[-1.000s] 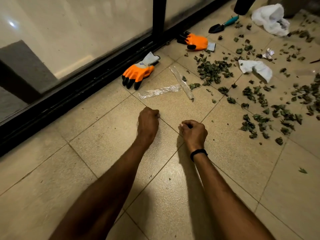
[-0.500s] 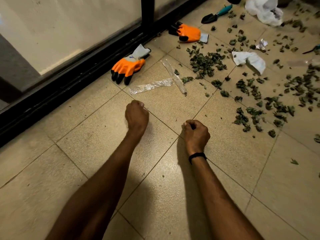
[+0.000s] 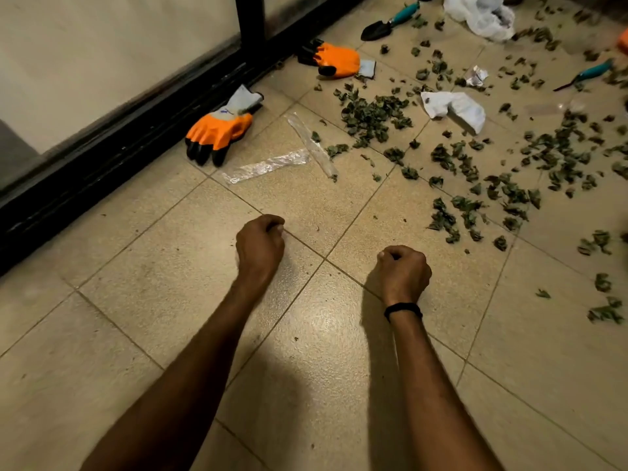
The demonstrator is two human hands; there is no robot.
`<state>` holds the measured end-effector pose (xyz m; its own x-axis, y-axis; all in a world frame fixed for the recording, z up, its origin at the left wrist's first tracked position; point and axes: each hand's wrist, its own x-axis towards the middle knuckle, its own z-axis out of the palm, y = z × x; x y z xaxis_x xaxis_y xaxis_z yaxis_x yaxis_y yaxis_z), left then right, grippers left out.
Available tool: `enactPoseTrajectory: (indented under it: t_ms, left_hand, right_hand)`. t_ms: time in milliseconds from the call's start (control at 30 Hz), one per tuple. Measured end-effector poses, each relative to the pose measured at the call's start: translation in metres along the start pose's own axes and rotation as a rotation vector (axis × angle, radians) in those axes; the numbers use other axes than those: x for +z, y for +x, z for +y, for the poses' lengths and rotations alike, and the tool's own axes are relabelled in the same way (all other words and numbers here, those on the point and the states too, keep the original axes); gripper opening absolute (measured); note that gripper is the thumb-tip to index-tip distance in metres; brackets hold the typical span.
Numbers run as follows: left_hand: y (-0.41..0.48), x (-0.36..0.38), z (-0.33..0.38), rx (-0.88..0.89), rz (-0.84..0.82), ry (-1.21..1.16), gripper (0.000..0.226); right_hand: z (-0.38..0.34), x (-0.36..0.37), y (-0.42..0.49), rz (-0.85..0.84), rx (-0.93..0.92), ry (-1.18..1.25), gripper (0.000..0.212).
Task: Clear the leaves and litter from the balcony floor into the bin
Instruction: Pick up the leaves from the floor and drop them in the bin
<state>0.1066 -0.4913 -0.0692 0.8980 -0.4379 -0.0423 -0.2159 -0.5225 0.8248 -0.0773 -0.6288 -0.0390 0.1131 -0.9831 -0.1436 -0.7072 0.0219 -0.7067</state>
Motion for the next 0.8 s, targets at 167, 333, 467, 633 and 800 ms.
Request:
enactPoseTrajectory:
  t_ms: [167, 333, 467, 633, 800]
  left_hand:
    - [-0.008, 0.031, 0.019, 0.119, -0.055, 0.172, 0.016]
    - [-0.009, 0.050, 0.031, 0.237, -0.048, 0.331, 0.036]
    - [-0.011, 0.056, 0.043, 0.295, -0.073, 0.458, 0.013]
    - [-0.006, 0.049, 0.044, 0.261, -0.171, 0.434, 0.016]
    - [-0.019, 0.030, 0.029, 0.050, -0.184, 0.235, 0.013]
  right_hand:
    - [0.003, -0.002, 0.002, -0.023, -0.059, -0.076, 0.007]
    - [-0.001, 0.005, 0.010, -0.062, -0.133, -0.188, 0.014]
    - [-0.018, 0.018, 0.031, -0.048, -0.191, -0.159, 0.015]
    - [-0.027, 0.034, 0.059, -0.063, -0.261, -0.147, 0.021]
    - [-0.026, 0.039, 0.066, -0.218, -0.408, -0.277, 0.026]
